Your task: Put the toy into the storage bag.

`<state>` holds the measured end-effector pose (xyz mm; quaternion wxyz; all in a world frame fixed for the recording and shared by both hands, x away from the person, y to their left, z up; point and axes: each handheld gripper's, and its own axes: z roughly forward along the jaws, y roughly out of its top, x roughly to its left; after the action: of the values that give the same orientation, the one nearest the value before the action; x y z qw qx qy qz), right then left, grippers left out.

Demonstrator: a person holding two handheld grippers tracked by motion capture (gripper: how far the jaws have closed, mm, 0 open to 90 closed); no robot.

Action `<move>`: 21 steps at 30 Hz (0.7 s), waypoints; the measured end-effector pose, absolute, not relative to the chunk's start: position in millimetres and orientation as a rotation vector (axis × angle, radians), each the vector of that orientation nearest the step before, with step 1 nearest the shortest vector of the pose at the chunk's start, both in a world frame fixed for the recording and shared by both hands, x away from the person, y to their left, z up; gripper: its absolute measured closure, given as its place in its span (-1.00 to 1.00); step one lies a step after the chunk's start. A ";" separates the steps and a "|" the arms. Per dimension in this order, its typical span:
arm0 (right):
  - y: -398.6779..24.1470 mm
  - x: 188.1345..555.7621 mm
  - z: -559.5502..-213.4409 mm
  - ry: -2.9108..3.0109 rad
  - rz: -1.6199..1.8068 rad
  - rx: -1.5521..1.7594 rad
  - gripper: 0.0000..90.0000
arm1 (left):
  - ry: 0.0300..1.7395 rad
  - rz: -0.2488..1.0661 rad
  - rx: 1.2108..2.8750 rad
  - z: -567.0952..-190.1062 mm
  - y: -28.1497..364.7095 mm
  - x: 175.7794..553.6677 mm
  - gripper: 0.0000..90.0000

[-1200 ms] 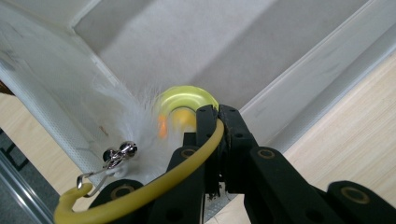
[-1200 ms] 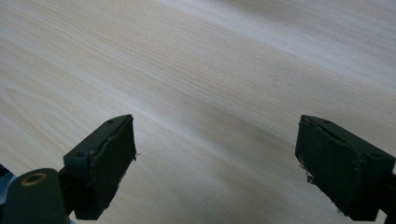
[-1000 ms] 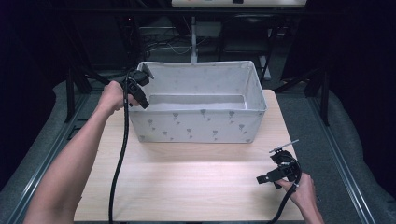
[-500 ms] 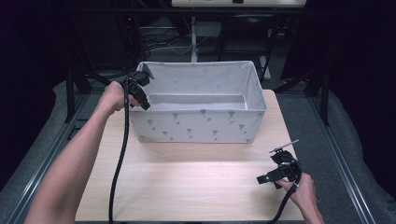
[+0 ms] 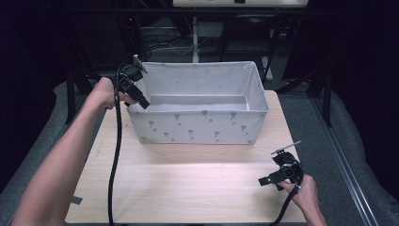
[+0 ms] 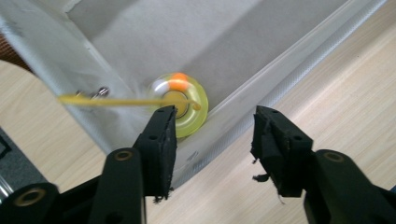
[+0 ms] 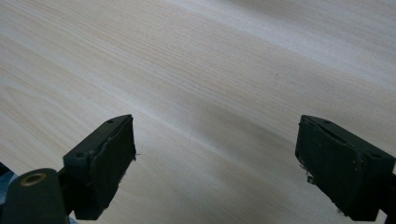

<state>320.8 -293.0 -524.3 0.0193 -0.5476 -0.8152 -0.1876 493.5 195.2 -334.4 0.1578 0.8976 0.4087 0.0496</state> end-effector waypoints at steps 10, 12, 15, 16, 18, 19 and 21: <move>-292.9 320.9 -524.2 -2.529 -0.583 -1.698 -0.74 | 1.161 0.181 2.530 -325.0 214.1 468.4 -0.28; -292.7 320.8 -524.1 -2.530 -0.582 -1.698 -0.74 | 1.162 0.178 2.535 -328.6 219.1 461.9 -0.34; -292.0 320.3 -523.9 -2.525 -0.591 -1.702 -0.74 | 1.169 0.178 2.534 -332.3 224.1 456.0 -0.48; -292.3 320.4 -523.5 -2.526 -0.587 -1.701 -0.74 | 1.173 0.179 2.530 -333.4 226.2 453.6 -0.53; -292.8 320.7 -523.4 -2.533 -0.584 -1.695 -0.74 | 1.178 0.179 2.519 -335.4 231.2 448.4 -0.58; -292.3 320.3 -523.6 -2.526 -0.587 -1.704 -0.74 | 1.178 0.183 2.518 -335.9 232.8 446.5 -0.64; -292.4 320.6 -523.9 -2.530 -0.586 -1.699 -0.74 | 1.182 0.191 2.508 -337.6 237.1 441.1 -0.66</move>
<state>320.6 -292.4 -523.9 0.0191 -0.5473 -0.8152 -0.1888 441.1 237.1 -337.6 0.1801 0.8877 0.4182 0.0677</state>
